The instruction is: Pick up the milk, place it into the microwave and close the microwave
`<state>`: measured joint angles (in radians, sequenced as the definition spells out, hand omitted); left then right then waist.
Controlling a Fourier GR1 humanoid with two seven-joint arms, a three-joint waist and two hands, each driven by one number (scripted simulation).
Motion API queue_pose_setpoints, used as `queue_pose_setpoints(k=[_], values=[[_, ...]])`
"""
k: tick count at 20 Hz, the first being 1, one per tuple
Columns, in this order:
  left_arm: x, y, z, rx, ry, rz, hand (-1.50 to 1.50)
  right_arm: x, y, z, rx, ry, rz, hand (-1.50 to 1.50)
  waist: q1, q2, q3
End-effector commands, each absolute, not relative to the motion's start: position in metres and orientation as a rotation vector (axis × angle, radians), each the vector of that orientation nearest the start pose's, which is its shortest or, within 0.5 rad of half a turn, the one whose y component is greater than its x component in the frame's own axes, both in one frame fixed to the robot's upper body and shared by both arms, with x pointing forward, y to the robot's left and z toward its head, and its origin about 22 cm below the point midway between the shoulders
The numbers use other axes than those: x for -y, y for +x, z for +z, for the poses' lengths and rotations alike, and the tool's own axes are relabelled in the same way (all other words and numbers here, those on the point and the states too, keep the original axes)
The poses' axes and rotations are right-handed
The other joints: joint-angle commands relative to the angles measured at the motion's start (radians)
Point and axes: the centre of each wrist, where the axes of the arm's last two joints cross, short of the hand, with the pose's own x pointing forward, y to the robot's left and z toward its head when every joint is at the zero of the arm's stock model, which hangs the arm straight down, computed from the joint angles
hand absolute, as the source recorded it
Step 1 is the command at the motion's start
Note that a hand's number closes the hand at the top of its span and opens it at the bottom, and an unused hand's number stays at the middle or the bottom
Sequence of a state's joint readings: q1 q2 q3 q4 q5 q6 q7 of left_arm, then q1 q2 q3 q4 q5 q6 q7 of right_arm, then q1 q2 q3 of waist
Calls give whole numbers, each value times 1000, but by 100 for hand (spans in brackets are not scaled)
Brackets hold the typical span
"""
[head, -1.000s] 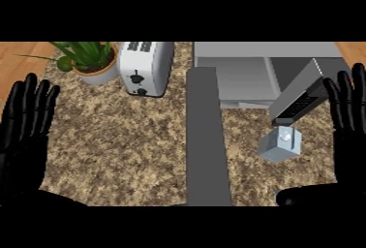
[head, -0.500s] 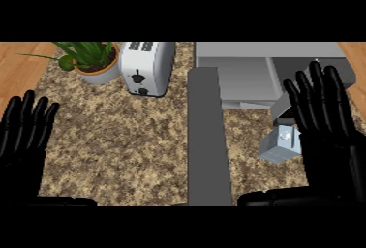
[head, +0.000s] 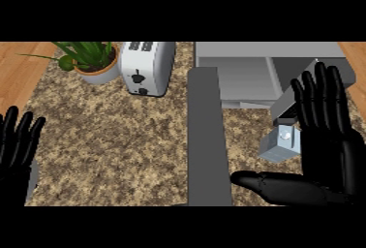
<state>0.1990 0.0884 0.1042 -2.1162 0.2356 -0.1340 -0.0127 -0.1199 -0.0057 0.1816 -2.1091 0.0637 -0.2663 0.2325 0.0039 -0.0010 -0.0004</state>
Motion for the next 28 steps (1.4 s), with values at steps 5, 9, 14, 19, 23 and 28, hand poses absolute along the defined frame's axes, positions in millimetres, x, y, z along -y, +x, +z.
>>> queue_pose_setpoints(k=[5,9,14,19,23,28], values=[[-278,146,88,1967,-90,49,-150,194,218,115,1916,-84,-165,-150,1,0,0],[-285,159,87,1949,-105,38,-150,203,226,104,1906,-106,-178,-150,-2,0,0],[-296,144,76,1960,-87,24,-150,241,241,67,1835,-151,-226,-150,1,2,1],[-302,138,94,1967,-78,18,-150,253,222,33,1806,-188,-237,-150,-1,1,1],[-281,142,80,1950,-82,26,-150,254,220,11,1806,-229,-218,-150,-2,1,1],[-296,116,86,1954,-85,20,-150,265,206,-15,1790,-220,-220,-150,1,0,1]])
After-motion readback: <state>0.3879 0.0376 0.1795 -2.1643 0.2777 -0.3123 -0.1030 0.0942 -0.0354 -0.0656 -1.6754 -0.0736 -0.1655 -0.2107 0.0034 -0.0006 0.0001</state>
